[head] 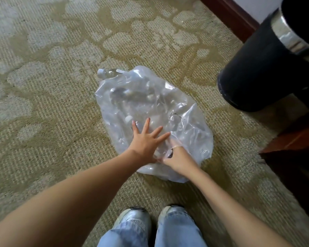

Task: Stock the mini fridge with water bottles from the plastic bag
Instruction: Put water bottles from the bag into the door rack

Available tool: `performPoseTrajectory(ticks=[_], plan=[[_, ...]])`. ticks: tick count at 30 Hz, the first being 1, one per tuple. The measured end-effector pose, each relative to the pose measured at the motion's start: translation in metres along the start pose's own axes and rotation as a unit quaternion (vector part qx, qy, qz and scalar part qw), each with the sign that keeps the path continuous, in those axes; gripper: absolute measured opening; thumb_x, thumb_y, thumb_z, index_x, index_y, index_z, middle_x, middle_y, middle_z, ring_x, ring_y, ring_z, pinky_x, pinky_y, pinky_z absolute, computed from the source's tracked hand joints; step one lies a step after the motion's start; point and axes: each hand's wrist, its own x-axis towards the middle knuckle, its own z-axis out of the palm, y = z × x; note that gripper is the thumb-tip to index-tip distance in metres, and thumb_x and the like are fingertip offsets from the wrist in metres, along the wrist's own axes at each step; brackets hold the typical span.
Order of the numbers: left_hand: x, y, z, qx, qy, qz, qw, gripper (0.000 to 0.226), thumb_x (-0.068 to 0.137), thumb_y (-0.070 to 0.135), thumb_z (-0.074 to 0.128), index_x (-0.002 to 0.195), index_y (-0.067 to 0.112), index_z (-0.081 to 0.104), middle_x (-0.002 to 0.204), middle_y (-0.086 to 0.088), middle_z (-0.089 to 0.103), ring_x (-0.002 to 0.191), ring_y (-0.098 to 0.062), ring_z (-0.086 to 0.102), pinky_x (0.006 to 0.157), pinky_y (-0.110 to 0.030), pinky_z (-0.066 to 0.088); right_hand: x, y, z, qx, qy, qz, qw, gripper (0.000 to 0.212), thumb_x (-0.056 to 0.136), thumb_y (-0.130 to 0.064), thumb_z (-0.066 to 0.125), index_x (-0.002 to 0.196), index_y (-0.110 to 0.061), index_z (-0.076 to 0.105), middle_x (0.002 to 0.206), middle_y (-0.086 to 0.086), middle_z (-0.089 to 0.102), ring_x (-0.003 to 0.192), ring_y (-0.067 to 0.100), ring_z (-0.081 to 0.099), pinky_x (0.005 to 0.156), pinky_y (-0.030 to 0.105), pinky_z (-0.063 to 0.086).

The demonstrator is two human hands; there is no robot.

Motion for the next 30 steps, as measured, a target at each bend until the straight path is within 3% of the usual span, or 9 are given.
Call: performPoseTrajectory(ticks=[4, 12, 16, 20, 22, 24, 26, 28, 30], plan=[[0.001, 0.009, -0.005, -0.022, -0.013, -0.031, 0.999, 0.100, 0.075, 0.057, 0.068, 0.149, 0.038, 0.004, 0.157, 0.004, 0.013, 0.145, -0.041, -0.002, 0.105, -0.074, 0.010, -0.013, 0.011, -0.019, -0.071, -0.019, -0.027, 0.997, 0.038, 0.074, -0.035, 0.075, 0.105, -0.016, 0.063, 0.082, -0.003, 0.067, 0.074, 0.014, 0.063, 0.068, 0.030, 0.050], [-0.005, 0.007, -0.002, -0.059, 0.029, -0.020, 0.998, 0.093, 0.065, 0.054, 0.075, 0.140, 0.027, 0.027, 0.135, 0.004, 0.036, 0.132, -0.027, 0.028, 0.104, -0.069, 0.023, -0.035, 0.004, -0.026, -0.151, 0.067, -0.100, 0.981, 0.047, 0.064, -0.046, 0.075, 0.106, -0.025, 0.066, 0.095, -0.008, 0.054, 0.076, 0.011, 0.059, 0.063, 0.019, 0.042], [-0.008, -0.001, -0.002, -0.108, 0.040, -0.003, 0.993, 0.091, 0.060, 0.053, 0.078, 0.135, 0.027, 0.034, 0.131, 0.005, 0.040, 0.130, -0.024, 0.030, 0.104, -0.069, 0.025, -0.048, -0.005, -0.020, -0.221, 0.121, -0.105, 0.962, 0.048, 0.069, -0.052, 0.070, 0.107, -0.024, 0.062, 0.102, -0.005, 0.060, 0.089, 0.017, 0.061, 0.073, 0.027, 0.046], [-0.011, -0.019, -0.003, -0.185, 0.034, -0.018, 0.982, 0.095, 0.055, 0.057, 0.081, 0.134, 0.027, 0.038, 0.128, 0.006, 0.044, 0.126, -0.022, 0.036, 0.101, -0.054, 0.041, -0.063, -0.017, -0.024, -0.262, 0.130, -0.129, 0.948, 0.053, 0.073, -0.051, 0.066, 0.118, -0.025, 0.055, 0.109, -0.008, 0.056, 0.097, 0.014, 0.059, 0.081, 0.027, 0.048], [-0.011, -0.026, 0.000, -0.213, 0.013, -0.061, 0.975, 0.096, 0.056, 0.057, 0.081, 0.135, 0.024, 0.037, 0.130, 0.004, 0.044, 0.125, -0.024, 0.037, 0.100, -0.047, 0.045, -0.076, -0.027, -0.036, -0.239, 0.155, -0.161, 0.945, 0.056, 0.071, -0.053, 0.063, 0.117, -0.023, 0.059, 0.103, -0.007, 0.060, 0.088, 0.015, 0.062, 0.074, 0.030, 0.052], [-0.013, -0.024, 0.007, -0.198, -0.009, -0.096, 0.975, 0.100, 0.059, 0.057, 0.079, 0.140, 0.023, 0.031, 0.137, 0.002, 0.038, 0.129, -0.025, 0.032, 0.102, -0.048, 0.044, -0.082, -0.040, -0.049, -0.210, 0.231, -0.219, 0.924, 0.051, 0.069, -0.057, 0.058, 0.104, -0.020, 0.065, 0.085, -0.007, 0.064, 0.065, 0.011, 0.058, 0.054, 0.021, 0.046], [-0.018, -0.014, 0.019, -0.171, -0.008, -0.103, 0.980, 0.100, 0.063, 0.059, 0.076, 0.142, 0.024, 0.026, 0.145, 0.001, 0.029, 0.136, -0.026, 0.024, 0.106, -0.055, 0.037, -0.071, -0.053, -0.062, -0.212, 0.286, -0.232, 0.905, 0.046, 0.070, -0.059, 0.057, 0.091, -0.019, 0.066, 0.068, -0.009, 0.054, 0.051, 0.003, 0.042, 0.045, 0.011, 0.026], [-0.022, -0.005, 0.029, -0.183, 0.007, -0.102, 0.978, 0.098, 0.067, 0.064, 0.069, 0.144, 0.027, 0.022, 0.152, 0.002, 0.020, 0.144, -0.026, 0.013, 0.113, -0.061, 0.021, -0.049, -0.059, -0.074, -0.206, 0.245, -0.163, 0.933, 0.046, 0.074, -0.059, 0.059, 0.094, -0.018, 0.066, 0.068, -0.009, 0.052, 0.055, 0.006, 0.044, 0.047, 0.016, 0.024], [-0.025, -0.003, 0.028, -0.230, 0.017, -0.101, 0.968, 0.098, 0.071, 0.065, 0.065, 0.148, 0.030, 0.015, 0.155, 0.004, 0.018, 0.146, -0.022, 0.007, 0.114, -0.064, 0.009, -0.022, -0.056, -0.081, -0.172, 0.191, -0.073, 0.964, 0.050, 0.078, -0.060, 0.056, 0.102, -0.018, 0.066, 0.083, -0.002, 0.063, 0.073, 0.016, 0.056, 0.057, 0.024, 0.038]])
